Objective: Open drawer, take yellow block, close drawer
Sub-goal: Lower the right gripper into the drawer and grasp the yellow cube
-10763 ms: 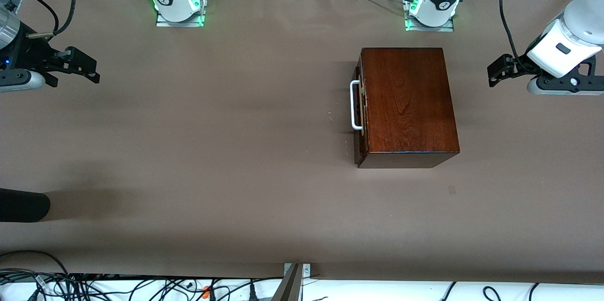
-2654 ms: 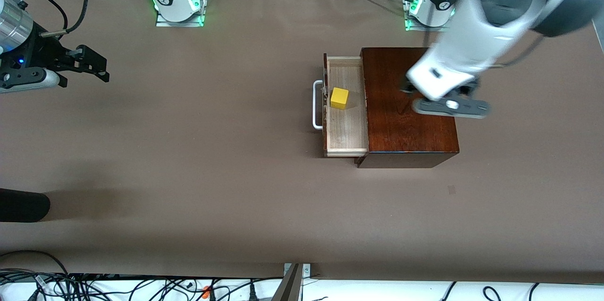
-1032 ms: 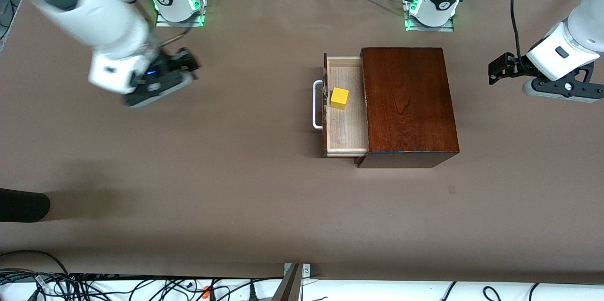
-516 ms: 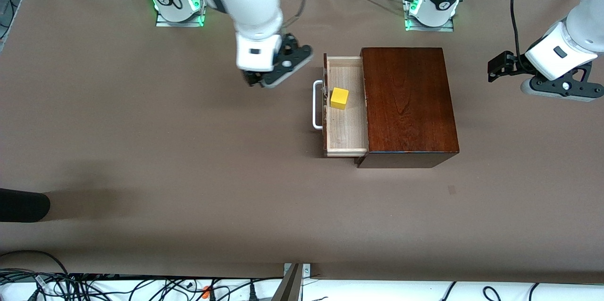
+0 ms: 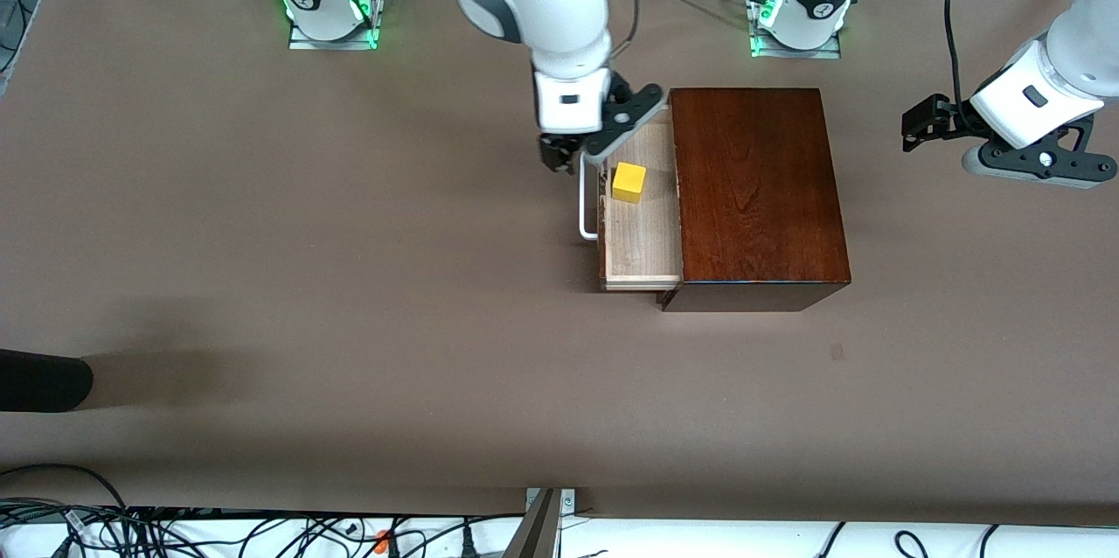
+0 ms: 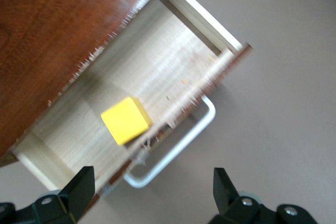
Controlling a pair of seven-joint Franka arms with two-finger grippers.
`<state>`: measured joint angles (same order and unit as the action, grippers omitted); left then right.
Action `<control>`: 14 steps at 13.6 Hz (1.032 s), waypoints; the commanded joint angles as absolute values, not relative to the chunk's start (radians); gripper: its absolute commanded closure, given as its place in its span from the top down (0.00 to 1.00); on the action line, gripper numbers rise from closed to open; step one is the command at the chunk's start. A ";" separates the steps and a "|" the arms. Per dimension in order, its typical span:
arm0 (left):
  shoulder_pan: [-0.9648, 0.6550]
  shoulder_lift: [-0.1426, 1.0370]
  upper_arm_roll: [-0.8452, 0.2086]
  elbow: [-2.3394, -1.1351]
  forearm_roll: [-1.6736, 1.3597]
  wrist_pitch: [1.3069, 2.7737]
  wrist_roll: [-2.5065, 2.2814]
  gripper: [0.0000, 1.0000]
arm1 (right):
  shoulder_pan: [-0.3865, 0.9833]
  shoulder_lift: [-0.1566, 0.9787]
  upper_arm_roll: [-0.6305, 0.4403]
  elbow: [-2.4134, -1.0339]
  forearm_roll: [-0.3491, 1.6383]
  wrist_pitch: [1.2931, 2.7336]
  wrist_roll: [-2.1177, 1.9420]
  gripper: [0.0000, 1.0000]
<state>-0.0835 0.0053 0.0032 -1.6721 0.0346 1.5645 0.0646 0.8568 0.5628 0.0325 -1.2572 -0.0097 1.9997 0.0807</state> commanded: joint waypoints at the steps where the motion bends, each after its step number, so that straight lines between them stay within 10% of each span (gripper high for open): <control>1: -0.083 -0.018 0.003 -1.692 0.021 1.557 0.086 1.00 | 0.879 0.739 0.021 -1.033 -0.037 1.994 -0.123 1.00; 14: -0.081 -0.017 0.003 -1.692 0.017 1.559 0.118 1.00 | 0.989 0.830 0.021 -1.014 -0.084 1.869 -0.408 1.00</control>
